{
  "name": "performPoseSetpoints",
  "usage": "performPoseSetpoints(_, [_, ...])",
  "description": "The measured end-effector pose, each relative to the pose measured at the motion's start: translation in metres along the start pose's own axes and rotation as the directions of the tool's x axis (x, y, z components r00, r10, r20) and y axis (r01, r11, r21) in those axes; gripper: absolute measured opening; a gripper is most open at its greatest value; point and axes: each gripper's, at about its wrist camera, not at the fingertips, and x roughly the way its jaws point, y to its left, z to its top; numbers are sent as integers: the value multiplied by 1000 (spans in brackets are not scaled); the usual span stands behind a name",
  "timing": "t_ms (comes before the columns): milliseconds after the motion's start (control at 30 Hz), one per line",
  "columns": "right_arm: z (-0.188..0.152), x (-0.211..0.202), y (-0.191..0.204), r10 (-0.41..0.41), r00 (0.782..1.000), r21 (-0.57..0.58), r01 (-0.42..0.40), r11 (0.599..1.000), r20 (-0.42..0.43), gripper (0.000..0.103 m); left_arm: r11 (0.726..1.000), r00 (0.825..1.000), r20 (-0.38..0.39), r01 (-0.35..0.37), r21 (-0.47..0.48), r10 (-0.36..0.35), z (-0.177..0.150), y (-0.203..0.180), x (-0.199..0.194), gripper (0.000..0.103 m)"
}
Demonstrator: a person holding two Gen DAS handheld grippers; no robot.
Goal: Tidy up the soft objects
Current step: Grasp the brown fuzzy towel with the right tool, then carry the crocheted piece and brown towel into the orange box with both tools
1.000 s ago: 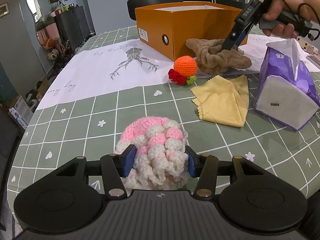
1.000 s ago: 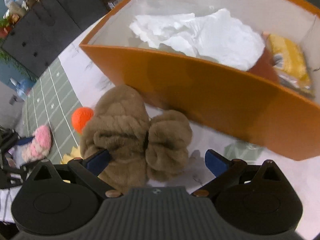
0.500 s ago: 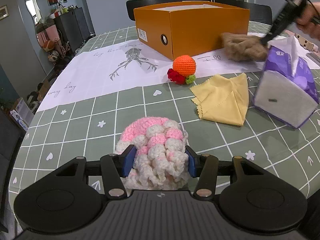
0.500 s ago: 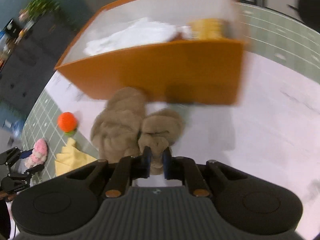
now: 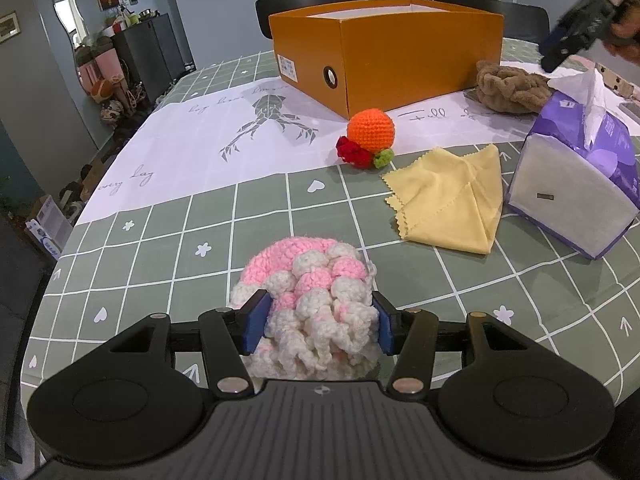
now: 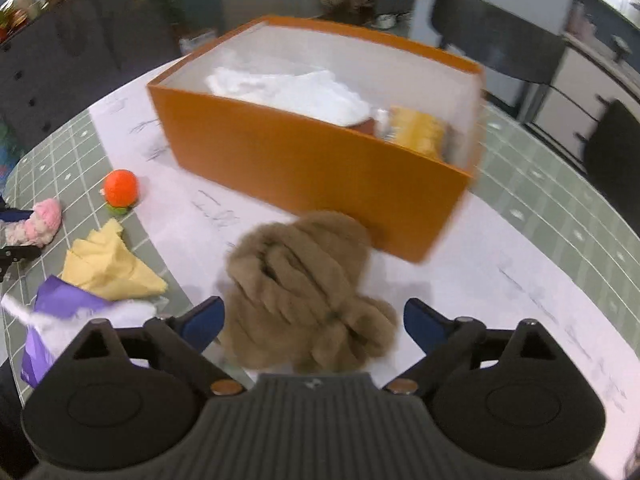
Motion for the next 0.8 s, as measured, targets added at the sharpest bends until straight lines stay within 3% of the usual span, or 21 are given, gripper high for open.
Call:
performPoseSetpoints(200, [14, 58, 8, -21, 994, -4, 20, 1000, -111, 96, 998, 1000, -10, -19, 66, 20, -1, -8, 2, 64])
performPoseSetpoints(233, [12, 64, 8, -22, 992, 0, 22, 1000, -123, 94, 998, 1000, -12, -15, 61, 16, 0, -7, 2, 64])
performPoseSetpoints(267, [9, 67, 7, -24, 992, 0, 25, 1000, -122, 86, 998, 1000, -12, -11, 58, 12, 0, -5, 2, 64])
performPoseSetpoints(400, [3, 52, -5, -7, 996, 73, 14, 997, -85, 65, 999, 1000, -7, 8, 47, -8, 2, -1, 0, 57])
performPoseSetpoints(467, [0, 40, -11, -38, 996, 91, 46, 995, -86, 62, 999, 1000, -4, 22, 28, -22, 4, 4, -1, 54])
performPoseSetpoints(700, [-31, -3, -30, -123, 988, 137, 135, 981, -96, 60, 997, 997, 10, 72, 35, -73, 10, 7, -11, 46])
performPoseSetpoints(800, [-45, -20, -32, -145, 985, 163, 158, 974, -90, 60, 997, 998, 26, 54, 59, -56, 17, 11, -16, 44])
